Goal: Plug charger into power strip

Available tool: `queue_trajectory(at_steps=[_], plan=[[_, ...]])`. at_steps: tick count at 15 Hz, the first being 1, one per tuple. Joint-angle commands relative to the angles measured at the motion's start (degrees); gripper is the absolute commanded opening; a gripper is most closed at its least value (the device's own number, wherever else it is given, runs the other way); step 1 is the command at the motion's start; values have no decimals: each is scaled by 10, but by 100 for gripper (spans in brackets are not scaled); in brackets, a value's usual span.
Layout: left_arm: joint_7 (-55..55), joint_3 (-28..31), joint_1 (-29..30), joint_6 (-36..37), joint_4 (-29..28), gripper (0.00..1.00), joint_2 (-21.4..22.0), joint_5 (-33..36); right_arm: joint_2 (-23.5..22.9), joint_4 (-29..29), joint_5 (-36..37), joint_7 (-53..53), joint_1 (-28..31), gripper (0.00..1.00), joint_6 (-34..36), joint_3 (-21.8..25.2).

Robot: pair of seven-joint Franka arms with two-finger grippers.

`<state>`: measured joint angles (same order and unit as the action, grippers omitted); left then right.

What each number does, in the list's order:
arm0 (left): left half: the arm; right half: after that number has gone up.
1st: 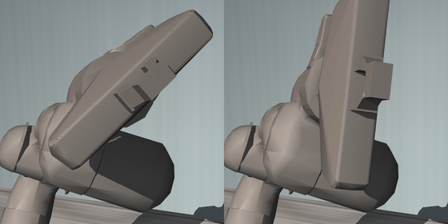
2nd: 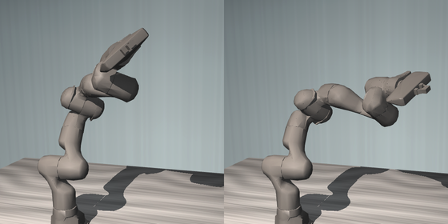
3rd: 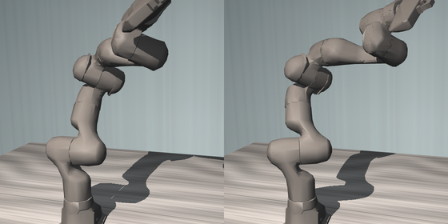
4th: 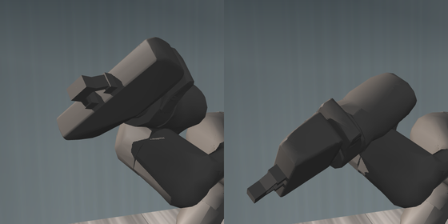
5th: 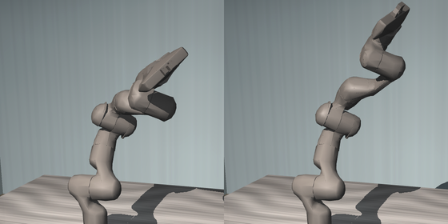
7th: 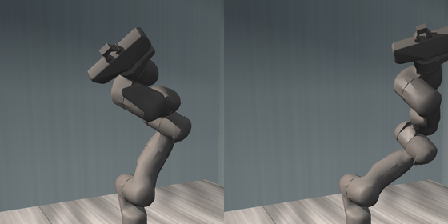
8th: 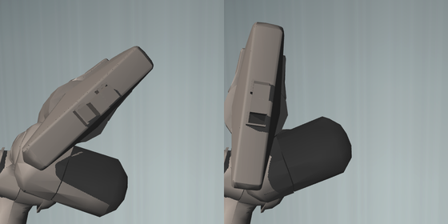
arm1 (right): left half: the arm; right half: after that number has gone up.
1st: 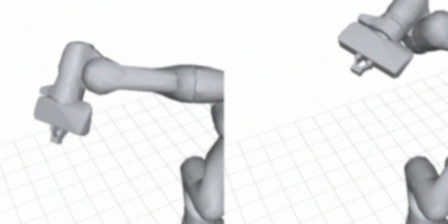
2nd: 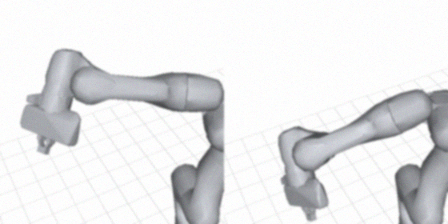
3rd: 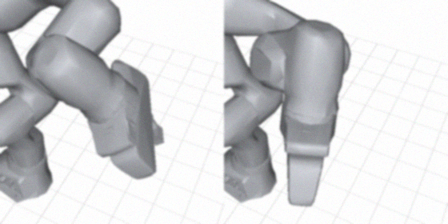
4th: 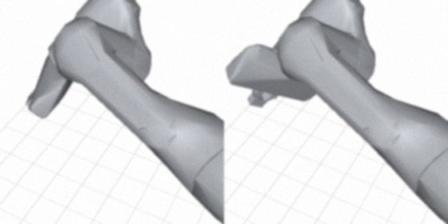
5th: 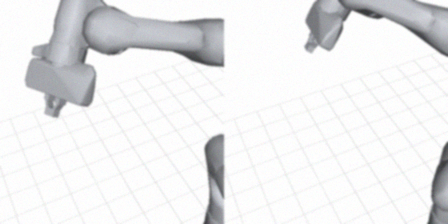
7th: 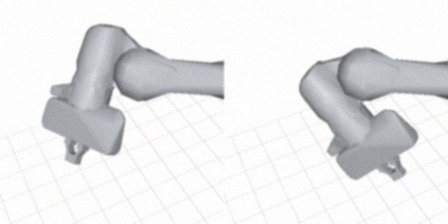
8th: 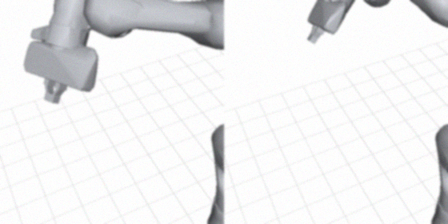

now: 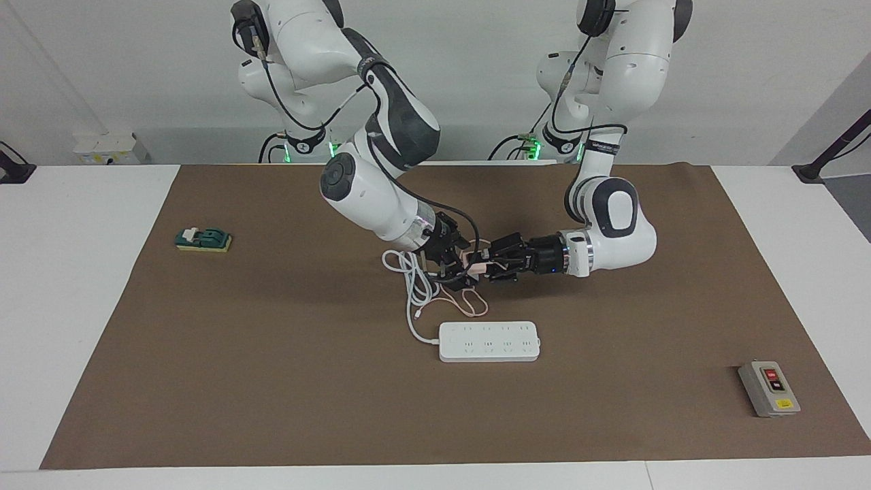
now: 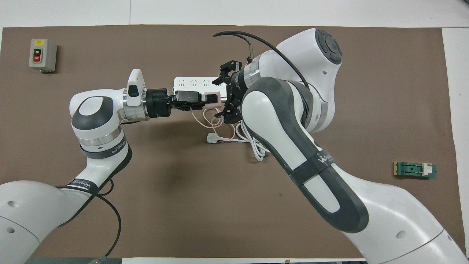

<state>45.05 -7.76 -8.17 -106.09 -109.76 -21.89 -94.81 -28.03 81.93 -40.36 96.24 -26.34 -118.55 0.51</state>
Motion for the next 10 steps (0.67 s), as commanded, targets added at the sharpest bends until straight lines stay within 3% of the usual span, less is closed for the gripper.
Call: queue_trajectory(at_steps=[1, 5, 10], plan=[[3, 4, 1, 6, -3, 18, 10, 9, -8, -17, -9, 21, 6, 100, 1, 1], [1, 5, 9, 4, 9, 18, 11, 41, -3, -34, -2, 21, 43, 100, 23, 7], [-10, 6, 33, 0, 56, 18, 12, 189, 21, -50, 50, 3, 116, 100, 66, 7]])
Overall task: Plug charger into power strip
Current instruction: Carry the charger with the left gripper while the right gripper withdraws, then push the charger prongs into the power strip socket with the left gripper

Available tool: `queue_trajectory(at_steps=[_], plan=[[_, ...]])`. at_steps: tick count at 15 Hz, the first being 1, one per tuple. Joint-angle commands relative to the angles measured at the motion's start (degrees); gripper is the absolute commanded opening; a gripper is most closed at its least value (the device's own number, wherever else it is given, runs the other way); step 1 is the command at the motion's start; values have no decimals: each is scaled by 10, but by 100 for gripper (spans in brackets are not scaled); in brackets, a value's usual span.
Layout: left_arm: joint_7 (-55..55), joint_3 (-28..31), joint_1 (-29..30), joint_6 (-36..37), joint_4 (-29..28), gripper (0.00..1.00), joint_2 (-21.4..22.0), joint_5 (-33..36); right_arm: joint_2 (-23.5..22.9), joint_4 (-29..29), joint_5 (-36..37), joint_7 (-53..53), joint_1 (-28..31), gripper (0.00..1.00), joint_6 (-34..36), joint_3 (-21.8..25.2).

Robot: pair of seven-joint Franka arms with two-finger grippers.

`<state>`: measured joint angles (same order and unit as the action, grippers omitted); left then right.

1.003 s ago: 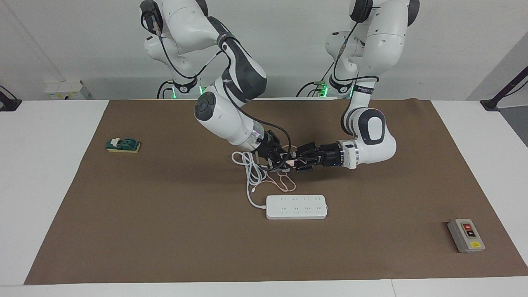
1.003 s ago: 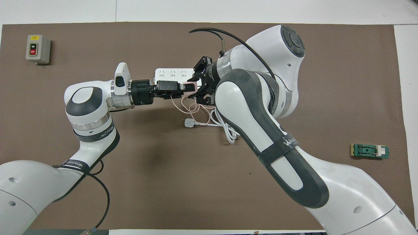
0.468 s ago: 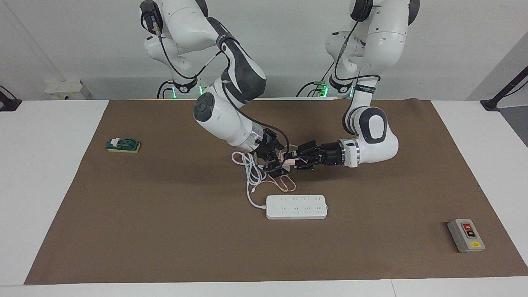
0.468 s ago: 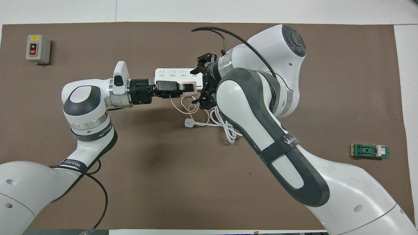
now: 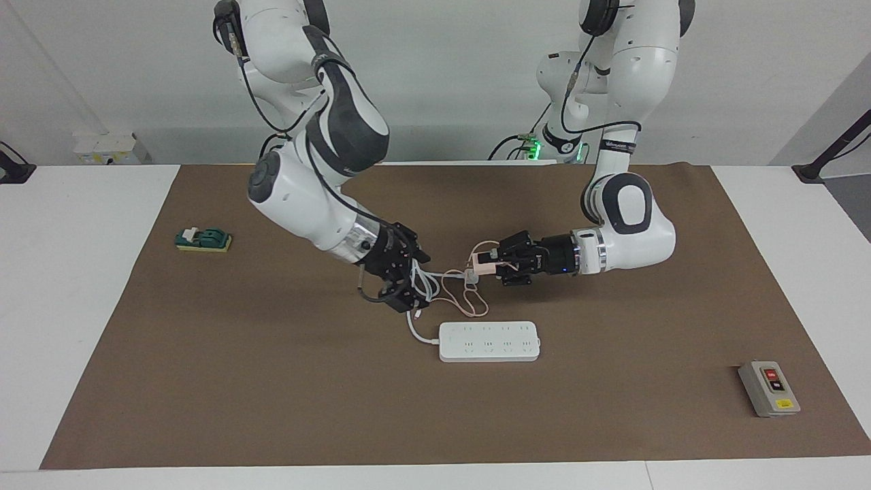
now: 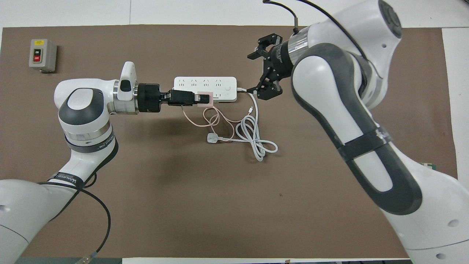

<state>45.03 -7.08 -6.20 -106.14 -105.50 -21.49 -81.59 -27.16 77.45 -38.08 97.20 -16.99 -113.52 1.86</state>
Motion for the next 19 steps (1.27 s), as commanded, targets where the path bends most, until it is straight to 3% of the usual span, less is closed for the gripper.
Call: queue_trajectory(at_steps=[1, 6, 13, 17, 19], plan=[[-13, 0, 15, 1, 23, 18, 9, 93, 19, -5, 41, -23, 34, 100, 24, -6], [-13, 0, 25, 13, 87, 14, 8, 296, 47, -6, 78, -179, 95, 100, 116, -5], [26, -7, -12, 36, 174, 11, 0, 555, 79, -7, 200, -567, 158, 100, 219, -4], [133, -7, -33, -19, 199, 11, -14, 692, 110, -7, 292, -767, 171, 100, 222, -5], [173, -7, -47, -80, 196, 10, -15, 753, 128, -7, 330, -861, 184, 100, 232, -4]])
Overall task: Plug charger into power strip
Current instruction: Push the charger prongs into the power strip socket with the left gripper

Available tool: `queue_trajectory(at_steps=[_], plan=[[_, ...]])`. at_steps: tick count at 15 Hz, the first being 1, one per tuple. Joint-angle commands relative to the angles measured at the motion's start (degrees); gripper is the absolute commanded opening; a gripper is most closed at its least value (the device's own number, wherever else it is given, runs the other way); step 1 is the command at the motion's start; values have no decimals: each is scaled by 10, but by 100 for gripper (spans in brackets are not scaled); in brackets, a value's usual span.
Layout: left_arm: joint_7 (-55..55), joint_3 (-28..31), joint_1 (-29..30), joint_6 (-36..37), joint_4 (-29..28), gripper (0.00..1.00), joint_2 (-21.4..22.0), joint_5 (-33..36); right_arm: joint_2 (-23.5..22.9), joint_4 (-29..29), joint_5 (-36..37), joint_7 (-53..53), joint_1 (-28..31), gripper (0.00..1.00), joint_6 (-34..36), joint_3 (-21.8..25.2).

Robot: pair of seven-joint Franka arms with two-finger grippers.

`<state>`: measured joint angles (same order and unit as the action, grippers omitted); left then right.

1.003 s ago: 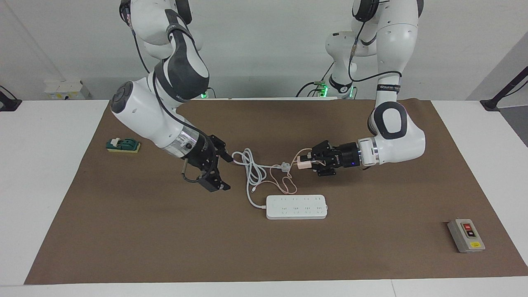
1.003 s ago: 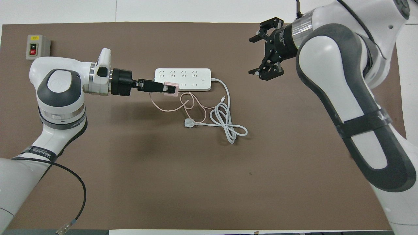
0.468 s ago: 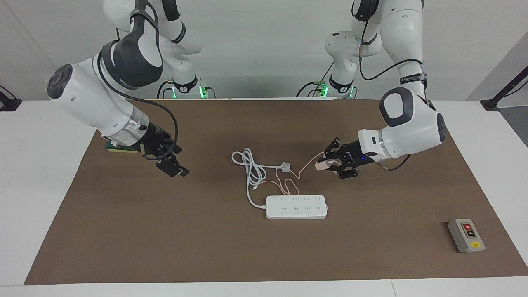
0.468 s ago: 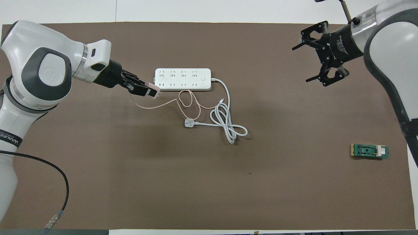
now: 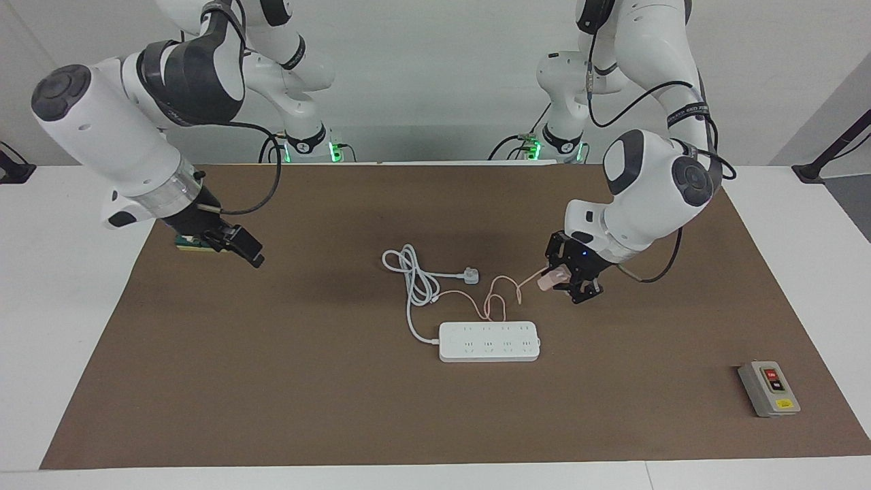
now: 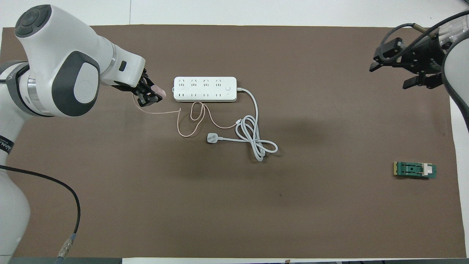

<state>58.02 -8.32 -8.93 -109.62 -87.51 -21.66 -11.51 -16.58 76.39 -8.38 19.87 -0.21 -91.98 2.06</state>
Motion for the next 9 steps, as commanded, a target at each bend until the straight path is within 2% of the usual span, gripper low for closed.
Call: queue_trajectory(at_steps=[1, 3, 6, 9], plan=[[55, 6, -28, -70, 10, 10, -14, 63, 32, 3, 44, -123, 16, 100, 24, -5], [56, 9, -44, -107, -6, 9, -14, 72, 54, 4, 62, -174, 17, 100, 44, -6], [59, 7, -55, -169, -20, 7, -16, 150, 92, 17, 67, -209, 19, 100, 72, -3], [61, 8, -69, -166, -48, 5, -9, 158, 162, 81, 78, -220, 18, 100, 81, -1]])
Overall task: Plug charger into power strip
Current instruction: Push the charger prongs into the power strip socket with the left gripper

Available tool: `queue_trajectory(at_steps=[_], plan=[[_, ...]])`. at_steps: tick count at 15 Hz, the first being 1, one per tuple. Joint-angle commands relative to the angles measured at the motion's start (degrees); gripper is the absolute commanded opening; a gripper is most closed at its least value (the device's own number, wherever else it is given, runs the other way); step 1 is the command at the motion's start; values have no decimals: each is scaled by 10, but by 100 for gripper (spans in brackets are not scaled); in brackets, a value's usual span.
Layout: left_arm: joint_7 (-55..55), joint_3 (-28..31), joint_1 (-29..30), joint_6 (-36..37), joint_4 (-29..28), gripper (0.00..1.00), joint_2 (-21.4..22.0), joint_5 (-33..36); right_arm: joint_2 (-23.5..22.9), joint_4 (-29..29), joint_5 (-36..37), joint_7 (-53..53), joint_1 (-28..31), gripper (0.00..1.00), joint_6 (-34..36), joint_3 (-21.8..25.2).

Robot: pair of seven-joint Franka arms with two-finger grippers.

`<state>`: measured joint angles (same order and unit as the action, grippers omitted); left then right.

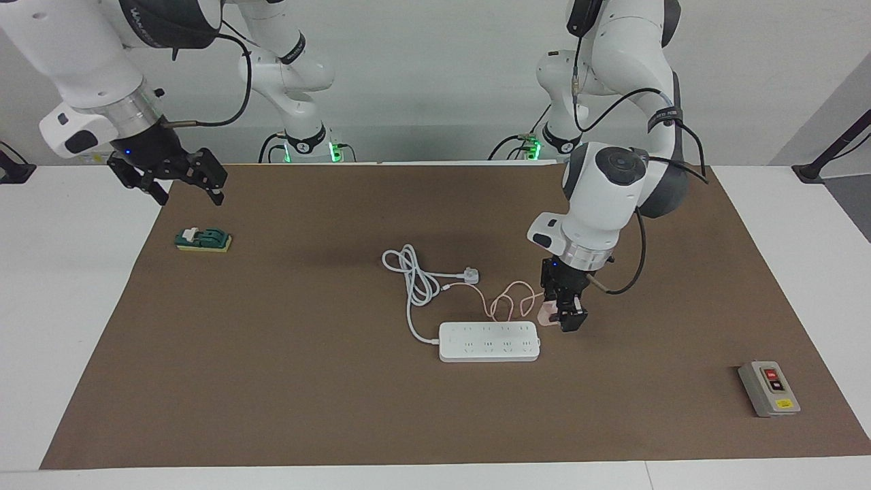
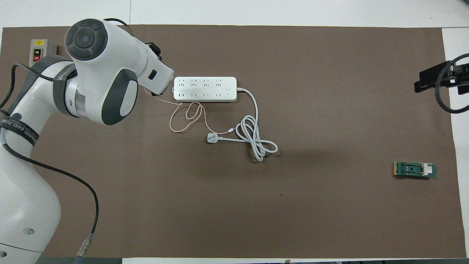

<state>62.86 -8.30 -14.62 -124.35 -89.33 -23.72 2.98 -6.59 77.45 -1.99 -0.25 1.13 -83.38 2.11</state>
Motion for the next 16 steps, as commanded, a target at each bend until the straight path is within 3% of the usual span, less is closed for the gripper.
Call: queue_trajectory(at_steps=[1, 3, 7, 13, 16], plan=[[11, 7, -13, -24, -44, 4, 13, 17, 88, 102, 14, -19, 3, 100, -5, -2], [10, 7, -21, -50, -66, 4, 12, 25, 119, 148, 14, -18, 0, 100, -10, -2], [9, 7, -35, -77, -87, 0, 6, 29, 130, 183, 14, -19, -1, 100, -13, -2], [2, 8, -40, -77, -88, 0, 3, 81, 124, 176, 67, -14, -4, 100, -41, -8], [-7, 7, -39, -81, -79, 0, -13, 109, 123, 173, 60, -14, -3, 100, -31, -9]])
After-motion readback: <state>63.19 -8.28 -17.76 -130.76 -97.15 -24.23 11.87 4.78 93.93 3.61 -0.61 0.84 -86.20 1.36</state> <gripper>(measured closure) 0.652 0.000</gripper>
